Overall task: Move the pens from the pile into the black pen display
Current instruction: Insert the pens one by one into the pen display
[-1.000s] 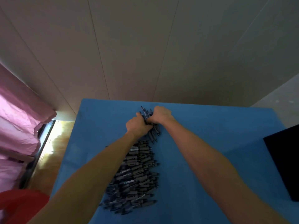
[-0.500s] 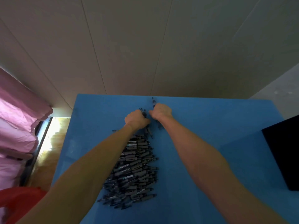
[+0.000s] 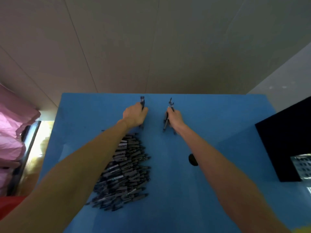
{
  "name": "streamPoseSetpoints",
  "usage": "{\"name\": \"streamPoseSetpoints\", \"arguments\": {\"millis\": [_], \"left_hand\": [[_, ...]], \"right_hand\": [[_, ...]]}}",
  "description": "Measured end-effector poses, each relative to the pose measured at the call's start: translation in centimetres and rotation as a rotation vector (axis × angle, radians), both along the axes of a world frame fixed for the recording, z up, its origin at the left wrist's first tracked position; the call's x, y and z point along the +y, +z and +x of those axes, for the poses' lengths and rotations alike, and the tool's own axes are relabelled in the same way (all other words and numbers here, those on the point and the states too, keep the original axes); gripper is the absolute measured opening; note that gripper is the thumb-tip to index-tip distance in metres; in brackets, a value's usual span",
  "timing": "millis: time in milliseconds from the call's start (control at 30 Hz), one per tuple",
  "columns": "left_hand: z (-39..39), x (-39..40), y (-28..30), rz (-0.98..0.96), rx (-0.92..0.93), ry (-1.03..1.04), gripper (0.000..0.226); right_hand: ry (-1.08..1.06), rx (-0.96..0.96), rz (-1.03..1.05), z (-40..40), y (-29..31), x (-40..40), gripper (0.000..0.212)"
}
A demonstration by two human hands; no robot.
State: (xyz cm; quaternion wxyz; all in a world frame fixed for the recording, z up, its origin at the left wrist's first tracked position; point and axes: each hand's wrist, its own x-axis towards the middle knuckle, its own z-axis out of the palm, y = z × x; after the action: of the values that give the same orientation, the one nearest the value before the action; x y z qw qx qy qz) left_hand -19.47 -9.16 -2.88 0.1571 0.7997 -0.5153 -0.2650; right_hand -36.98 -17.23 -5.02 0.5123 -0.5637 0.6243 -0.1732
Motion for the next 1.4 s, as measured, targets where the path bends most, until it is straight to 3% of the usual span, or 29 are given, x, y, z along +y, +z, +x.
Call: {"name": "streamPoseSetpoints", "arguments": {"millis": [200, 367, 600, 800, 1033, 1200, 1400], "left_hand": [[-2.5, 1.1, 7.6, -0.177, 0.703, 0.200, 0.024], [-6.5, 4.2, 15.0, -0.364, 0.814, 0.223, 0.025], [-14.4, 7.5, 23.0, -0.559, 1.220, 0.282, 0.020], [-23.5, 10.5, 25.7, -0.528, 1.082, 0.226, 0.038], [-34.0, 11.3, 28.3, -0.518, 0.942, 0.155, 0.026], [-42.1, 8.3, 29.6, -0.595, 0.888, 0.157, 0.009], [-52.0, 4.1, 28.8, -0.678, 0.770, 0.190, 0.011]], "right_hand": [[-0.146, -0.288, 0.096, -4.3, 4.0, 2.1, 0.040], [-0.129, -0.474, 0.073, -7.9, 11.3, 3.6, 0.028], [-0.253, -0.637, -0.110, -17.5, 21.1, 10.0, 0.027], [-0.402, -0.582, -0.171, -28.7, 25.7, 14.8, 0.027], [-0.473, -0.493, -0.352, -41.9, 29.3, 14.6, 0.017], [-0.436, -0.441, -0.437, -51.3, 31.6, 10.5, 0.012], [-0.273, -0.403, -0.460, -59.3, 31.8, 6.0, 0.021]]}}
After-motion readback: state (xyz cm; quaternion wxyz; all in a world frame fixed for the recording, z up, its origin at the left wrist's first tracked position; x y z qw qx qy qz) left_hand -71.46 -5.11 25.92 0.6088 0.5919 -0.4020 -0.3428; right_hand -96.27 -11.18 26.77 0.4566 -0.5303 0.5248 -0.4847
